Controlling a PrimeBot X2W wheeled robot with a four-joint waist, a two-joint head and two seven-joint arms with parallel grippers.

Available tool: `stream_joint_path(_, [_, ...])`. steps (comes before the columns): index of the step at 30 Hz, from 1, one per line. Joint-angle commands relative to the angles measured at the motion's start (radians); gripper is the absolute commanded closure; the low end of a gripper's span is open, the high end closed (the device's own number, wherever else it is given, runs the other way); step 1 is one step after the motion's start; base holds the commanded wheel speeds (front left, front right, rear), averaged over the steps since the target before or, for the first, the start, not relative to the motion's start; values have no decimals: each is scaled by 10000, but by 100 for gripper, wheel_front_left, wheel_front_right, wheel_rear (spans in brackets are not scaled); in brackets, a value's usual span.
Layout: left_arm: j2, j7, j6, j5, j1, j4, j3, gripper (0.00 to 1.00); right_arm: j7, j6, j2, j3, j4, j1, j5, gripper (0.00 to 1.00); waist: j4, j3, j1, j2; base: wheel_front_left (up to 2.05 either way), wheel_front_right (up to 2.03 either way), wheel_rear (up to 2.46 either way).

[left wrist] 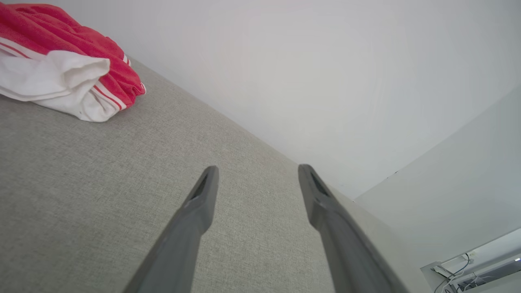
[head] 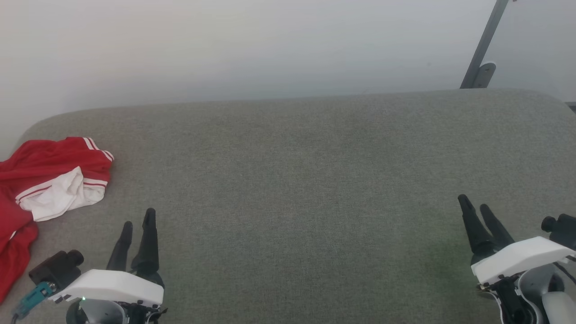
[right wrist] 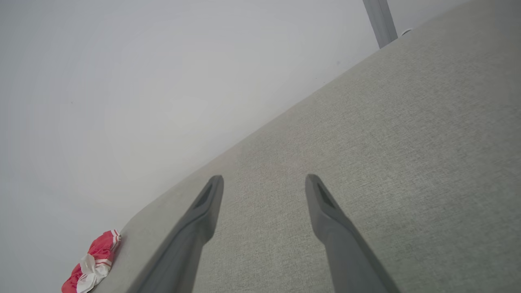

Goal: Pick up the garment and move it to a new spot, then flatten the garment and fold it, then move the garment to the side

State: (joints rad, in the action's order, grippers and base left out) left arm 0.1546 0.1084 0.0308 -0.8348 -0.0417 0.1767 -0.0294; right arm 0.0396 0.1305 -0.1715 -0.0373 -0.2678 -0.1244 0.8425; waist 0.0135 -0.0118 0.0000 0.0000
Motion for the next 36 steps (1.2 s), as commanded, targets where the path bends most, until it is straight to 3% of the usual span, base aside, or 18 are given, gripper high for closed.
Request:
stream_joint_path(1, [54, 109, 61, 369, 15, -167, -56, 0, -89, 2, -106, -39, 157, -44, -266, 0, 1, -6, 0, 0, 0, 0, 0])
stream_joint_path(36, [-251, 959, 544, 4078, 421, -605, -671, 0, -345, 2, -411, -195, 690, 324, -3206, 0, 47, -10, 0, 0, 0, 0, 0])
